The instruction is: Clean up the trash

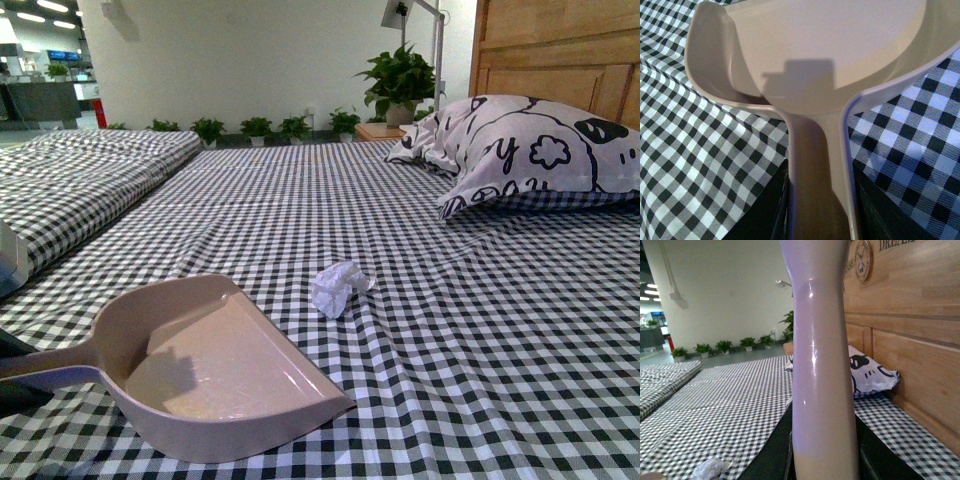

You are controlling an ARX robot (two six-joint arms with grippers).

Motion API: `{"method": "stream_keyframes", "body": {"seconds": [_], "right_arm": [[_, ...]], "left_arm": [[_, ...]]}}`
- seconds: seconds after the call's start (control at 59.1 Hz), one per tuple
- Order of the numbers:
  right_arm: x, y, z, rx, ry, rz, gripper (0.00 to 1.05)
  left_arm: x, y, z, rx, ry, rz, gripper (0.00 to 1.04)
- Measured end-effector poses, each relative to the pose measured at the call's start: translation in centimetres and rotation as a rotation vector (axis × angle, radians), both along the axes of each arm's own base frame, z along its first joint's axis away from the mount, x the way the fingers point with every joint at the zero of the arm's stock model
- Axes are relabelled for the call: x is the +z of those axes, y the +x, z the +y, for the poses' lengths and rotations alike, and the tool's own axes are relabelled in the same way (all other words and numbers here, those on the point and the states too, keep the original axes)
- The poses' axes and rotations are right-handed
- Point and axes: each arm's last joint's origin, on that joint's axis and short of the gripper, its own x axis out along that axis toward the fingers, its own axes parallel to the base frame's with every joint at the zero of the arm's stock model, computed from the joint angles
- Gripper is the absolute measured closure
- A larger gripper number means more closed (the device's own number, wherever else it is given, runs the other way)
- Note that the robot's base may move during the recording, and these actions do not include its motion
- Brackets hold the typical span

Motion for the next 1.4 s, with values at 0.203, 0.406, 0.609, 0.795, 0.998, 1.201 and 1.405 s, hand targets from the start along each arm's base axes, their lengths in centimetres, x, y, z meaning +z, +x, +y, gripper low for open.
{"method": "stream_keyframes", "body": {"seconds": [0.203, 0.406, 0.609, 0.795, 0.998, 1.201, 1.405], "right_arm": [[0.2, 3.7, 0.3, 0.047, -0.069, 0.532, 0.85], [-1.8, 12.2, 2.8, 0.113, -0.213, 0.648, 0.85], [-4.4, 20.7, 6.4, 0.063, -0.499, 0.671, 0.85], [-7.2, 26.6, 8.8, -0.042, -0.742, 0.68, 0.85], [-10.3, 28.5, 11.4, -0.036, -0.907, 0.711, 0.85], [-13.8, 26.3, 14.3, 0.229, -0.988, 0.78, 0.85], [-14.1, 23.0, 15.6, 0.531, -0.942, 0.901, 0.85]], "left_arm": [[0.0, 0.0, 0.0, -0.001, 0.002, -0.001, 0.76], [0.0, 0.0, 0.0, -0.002, 0.003, -0.002, 0.76], [0.0, 0.0, 0.0, -0.002, 0.003, -0.002, 0.76], [0.0, 0.0, 0.0, -0.002, 0.003, -0.002, 0.76], [0.0, 0.0, 0.0, -0.002, 0.003, -0.002, 0.76], [0.0, 0.0, 0.0, -0.003, 0.003, -0.002, 0.76], [0.0, 0.0, 0.0, -0.003, 0.003, -0.002, 0.76]]}}
